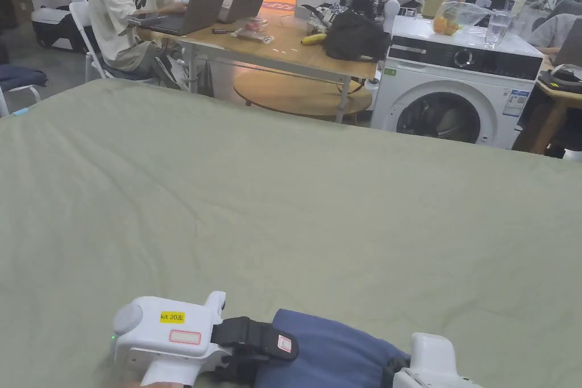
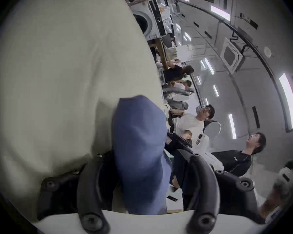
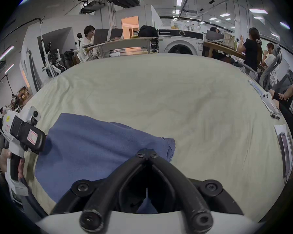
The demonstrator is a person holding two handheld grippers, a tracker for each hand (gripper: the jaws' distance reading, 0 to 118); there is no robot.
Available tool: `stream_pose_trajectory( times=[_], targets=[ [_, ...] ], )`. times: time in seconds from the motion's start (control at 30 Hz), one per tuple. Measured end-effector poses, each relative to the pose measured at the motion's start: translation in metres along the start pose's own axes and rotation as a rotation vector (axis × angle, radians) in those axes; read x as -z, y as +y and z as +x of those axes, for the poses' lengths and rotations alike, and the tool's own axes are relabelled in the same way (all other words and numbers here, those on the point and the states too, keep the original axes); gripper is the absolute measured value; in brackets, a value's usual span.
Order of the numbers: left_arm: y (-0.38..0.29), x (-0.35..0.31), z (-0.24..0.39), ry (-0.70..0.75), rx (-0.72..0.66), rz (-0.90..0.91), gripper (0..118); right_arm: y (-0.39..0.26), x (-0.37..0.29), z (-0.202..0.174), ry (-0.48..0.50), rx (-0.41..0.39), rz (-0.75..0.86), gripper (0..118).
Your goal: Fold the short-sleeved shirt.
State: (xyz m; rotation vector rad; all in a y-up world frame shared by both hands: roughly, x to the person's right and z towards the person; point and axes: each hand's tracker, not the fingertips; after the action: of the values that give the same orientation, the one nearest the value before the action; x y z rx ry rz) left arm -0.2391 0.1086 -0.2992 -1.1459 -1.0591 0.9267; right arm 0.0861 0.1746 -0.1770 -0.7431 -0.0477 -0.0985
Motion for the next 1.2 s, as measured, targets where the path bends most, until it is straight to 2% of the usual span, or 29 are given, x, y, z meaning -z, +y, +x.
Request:
stream_pose_trajectory(
  times=[0.17, 0.2, 0.23, 0.27, 0.33, 0.37, 0.47, 0.63, 0.7, 0.77, 0.87, 1.0, 1.2],
  targets=[
    [0.001, 0.022, 0.000, -0.006, 0.042, -0.012, 61, 0.000, -0.001, -0.001, -0.003, -0.002, 0.002, 0],
    [0.002, 0.024, 0.001, 0.005, 0.045, -0.020, 52, 0.000, -0.001, 0.000, -0.002, -0.001, 0.003, 0],
    [0.004, 0.026, 0.001, 0.038, 0.046, -0.026, 35, 0.000, -0.001, 0.000, -0.003, 0.000, 0.003, 0],
    [0.006, 0.027, -0.002, 0.111, 0.044, -0.024, 24, 0.000, -0.001, 0.000, -0.003, 0.001, 0.004, 0],
    [0.010, 0.026, -0.005, 0.088, -0.032, -0.020, 21, -0.001, -0.001, 0.000, 0.001, 0.000, 0.008, 0],
    [0.010, 0.025, -0.003, 0.082, -0.024, -0.019, 19, -0.001, -0.002, 0.000, 0.000, -0.001, 0.011, 0],
    [-0.008, 0.028, 0.021, 0.149, 0.037, -0.024, 17, -0.003, -0.005, 0.000, 0.001, 0.000, 0.023, 0],
    [-0.004, 0.025, 0.021, 0.160, 0.028, -0.016, 17, 0.000, -0.022, 0.001, 0.001, 0.006, 0.075, 0],
    [-0.001, 0.021, 0.026, 0.166, 0.029, -0.018, 17, 0.009, -0.033, 0.003, 0.013, 0.028, 0.133, 0],
    [0.000, 0.017, 0.036, 0.173, 0.039, -0.018, 17, 0.023, -0.047, 0.005, 0.012, -0.002, 0.227, 0],
    [0.003, 0.008, 0.049, 0.189, 0.059, -0.019, 17, 0.042, -0.061, 0.003, -0.047, -0.064, 0.374, 0],
    [0.009, -0.009, 0.062, 0.216, 0.052, 0.001, 17, 0.059, -0.066, -0.002, -0.114, -0.069, 0.541, 0],
    [0.016, -0.058, 0.072, 0.274, 0.039, 0.047, 17, 0.065, -0.068, -0.022, -0.140, -0.062, 0.652, 0]
  ],
)
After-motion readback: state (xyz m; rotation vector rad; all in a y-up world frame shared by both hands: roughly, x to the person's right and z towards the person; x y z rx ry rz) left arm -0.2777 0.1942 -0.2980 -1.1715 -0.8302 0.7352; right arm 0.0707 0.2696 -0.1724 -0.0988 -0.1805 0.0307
